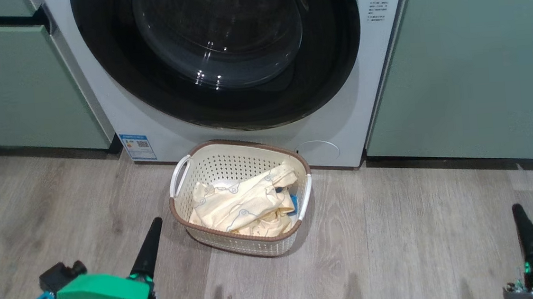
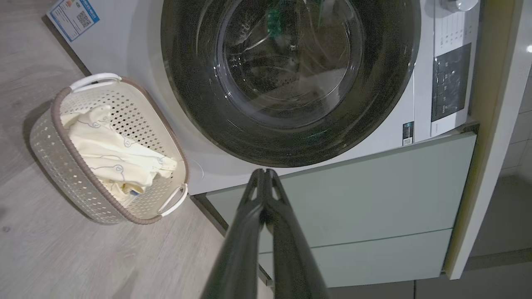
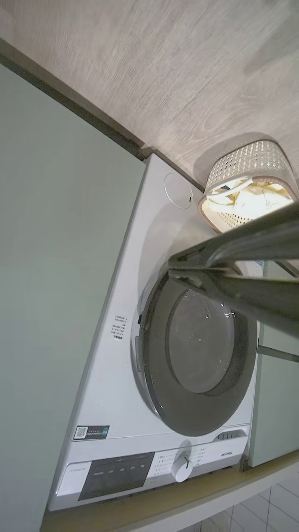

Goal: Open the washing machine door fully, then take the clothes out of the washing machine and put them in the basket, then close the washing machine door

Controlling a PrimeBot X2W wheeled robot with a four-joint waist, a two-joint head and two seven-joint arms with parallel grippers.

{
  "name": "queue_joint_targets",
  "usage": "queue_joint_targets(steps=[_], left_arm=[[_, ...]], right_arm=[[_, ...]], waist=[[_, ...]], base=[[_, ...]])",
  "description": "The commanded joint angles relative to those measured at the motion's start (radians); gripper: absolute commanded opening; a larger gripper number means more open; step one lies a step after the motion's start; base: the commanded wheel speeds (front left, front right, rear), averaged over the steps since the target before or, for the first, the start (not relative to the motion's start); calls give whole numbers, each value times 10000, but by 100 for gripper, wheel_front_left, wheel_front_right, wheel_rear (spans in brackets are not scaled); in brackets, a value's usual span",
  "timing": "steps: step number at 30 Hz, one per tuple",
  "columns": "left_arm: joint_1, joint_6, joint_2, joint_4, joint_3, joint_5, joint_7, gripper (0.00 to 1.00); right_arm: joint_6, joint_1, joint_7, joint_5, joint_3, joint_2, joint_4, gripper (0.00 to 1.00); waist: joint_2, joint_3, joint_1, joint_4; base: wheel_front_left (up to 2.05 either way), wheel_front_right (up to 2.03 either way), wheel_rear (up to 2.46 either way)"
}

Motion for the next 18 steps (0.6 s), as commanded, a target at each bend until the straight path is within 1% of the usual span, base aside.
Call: queue_joint_targets(steps=[1,18], left_arm=[[-631,-104,39,-231,323,-325,121,0],[-921,-365,-32,113,541,-2246,569,0]], right_arm=[[11,-675,103,345,80,-230,-270,0],[12,-1020,614,2286,-67,-225,91,0]], waist=[[0,-2,0,4],[0,-25,-1,42]], base=[[0,0,0],[0,0,0]])
